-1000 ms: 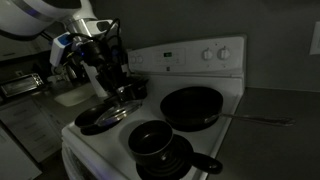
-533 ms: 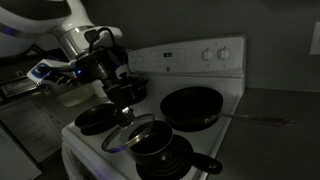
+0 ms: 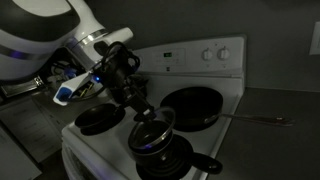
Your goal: Pick up the lid and put it on top of the black pot
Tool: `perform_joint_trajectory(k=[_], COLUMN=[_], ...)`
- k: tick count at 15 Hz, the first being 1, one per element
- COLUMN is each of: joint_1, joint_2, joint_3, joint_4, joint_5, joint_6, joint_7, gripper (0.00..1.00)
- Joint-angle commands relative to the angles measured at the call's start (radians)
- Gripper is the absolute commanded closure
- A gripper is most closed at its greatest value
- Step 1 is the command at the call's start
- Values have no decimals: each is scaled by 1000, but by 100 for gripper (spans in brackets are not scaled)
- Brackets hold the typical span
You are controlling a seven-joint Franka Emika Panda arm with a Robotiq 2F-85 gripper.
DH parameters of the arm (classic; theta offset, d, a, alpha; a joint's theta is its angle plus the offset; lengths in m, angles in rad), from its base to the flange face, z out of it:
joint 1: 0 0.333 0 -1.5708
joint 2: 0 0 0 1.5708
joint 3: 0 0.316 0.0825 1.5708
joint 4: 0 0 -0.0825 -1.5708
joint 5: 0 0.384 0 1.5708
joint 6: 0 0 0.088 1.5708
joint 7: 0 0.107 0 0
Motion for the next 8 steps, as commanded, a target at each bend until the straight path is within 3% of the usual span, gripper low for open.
perform_joint_trajectory(k=[1,8], joint_1=[3,-12], joint_2=[16,-15], joint_3=[-27,-29], joint_4=[-13,-46], joint_5=[88,212], joint_6=[129,131], joint_7=[-32,-54], gripper=[86,86])
